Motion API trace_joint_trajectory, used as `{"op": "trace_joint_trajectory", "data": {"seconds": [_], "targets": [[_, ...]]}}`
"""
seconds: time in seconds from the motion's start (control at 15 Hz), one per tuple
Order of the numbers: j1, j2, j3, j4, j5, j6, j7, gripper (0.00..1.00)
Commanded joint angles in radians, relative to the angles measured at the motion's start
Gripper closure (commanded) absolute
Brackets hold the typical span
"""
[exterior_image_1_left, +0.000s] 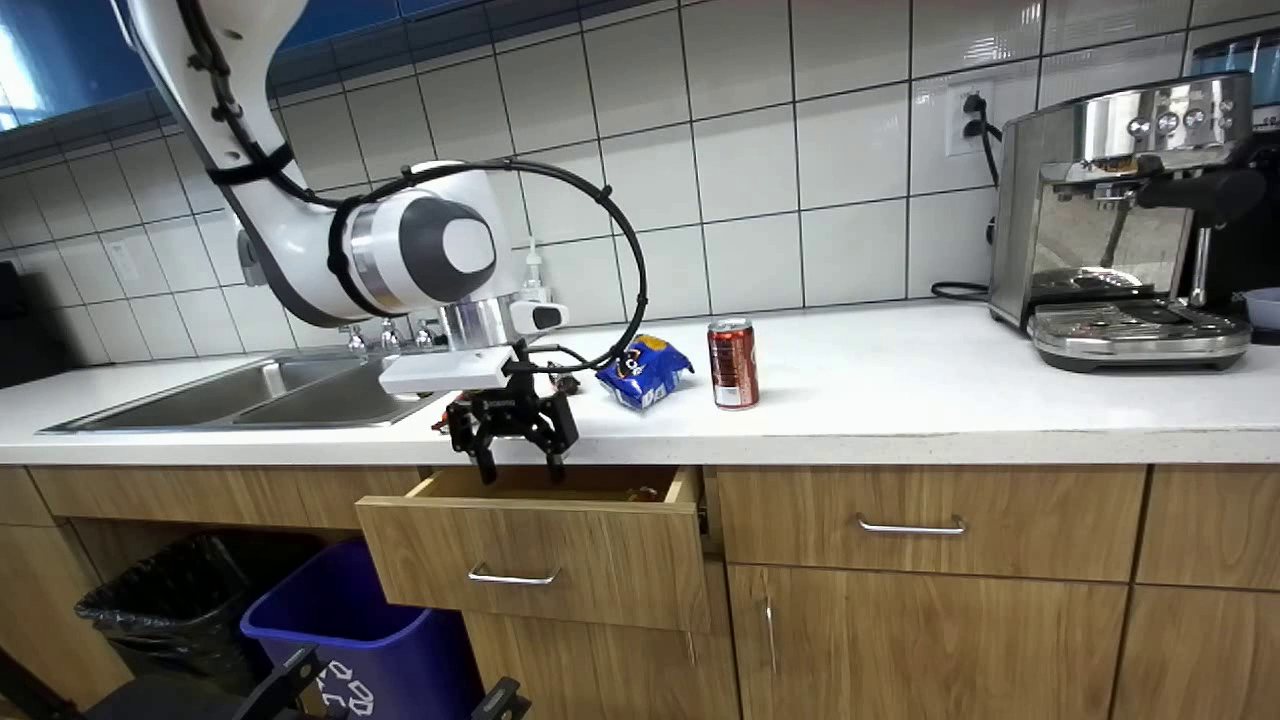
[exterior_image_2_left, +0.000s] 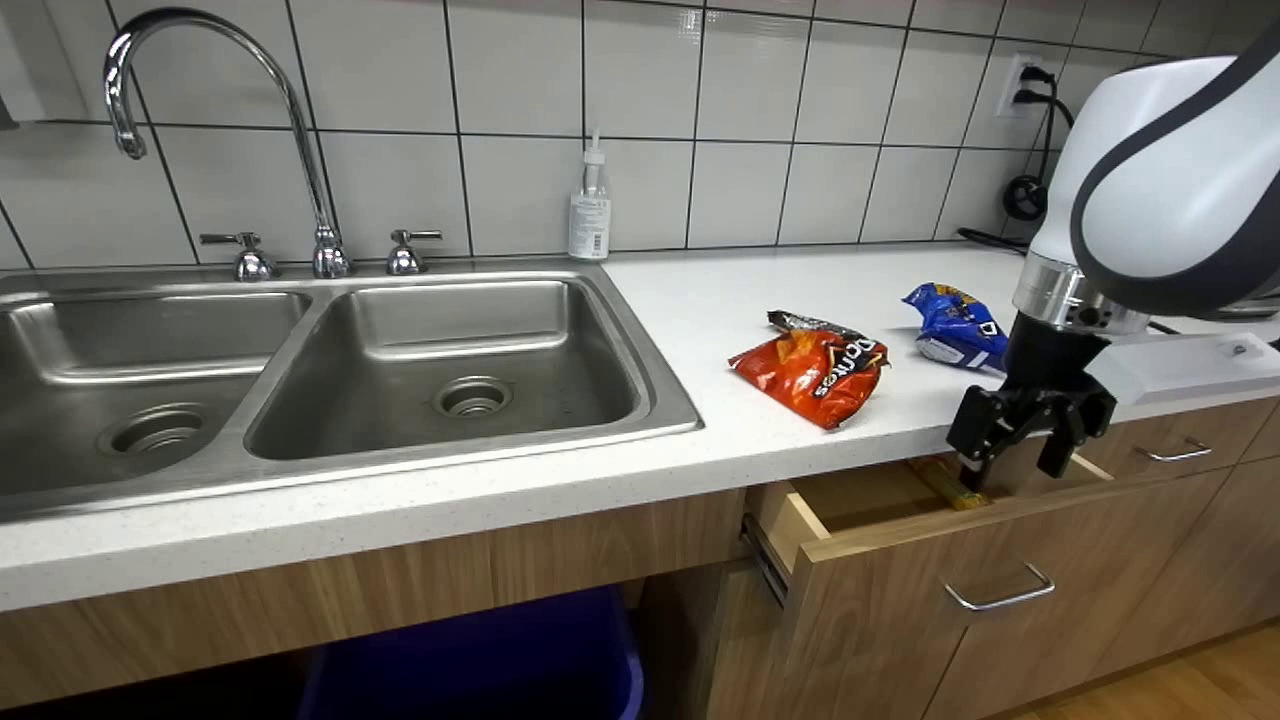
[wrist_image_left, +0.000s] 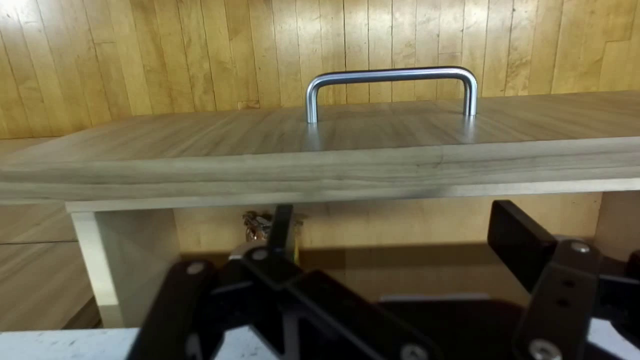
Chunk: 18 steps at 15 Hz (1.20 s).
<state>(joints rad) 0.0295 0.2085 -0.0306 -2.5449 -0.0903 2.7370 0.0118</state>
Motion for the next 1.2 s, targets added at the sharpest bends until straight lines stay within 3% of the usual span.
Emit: {"op": "trace_joint_trajectory", "data": {"seconds": [0.0,0.33,1.13], "targets": [[0.005,0.054,0.008,0.023,-0.012,0.053,0.002,0.0],[0.013,0.085,0.009,0.033,-0.009,0.08,-0.004,0.0],[0.011,0.105,0.022,0.051,0.009,-0.007,-0.017,0.0]]}}
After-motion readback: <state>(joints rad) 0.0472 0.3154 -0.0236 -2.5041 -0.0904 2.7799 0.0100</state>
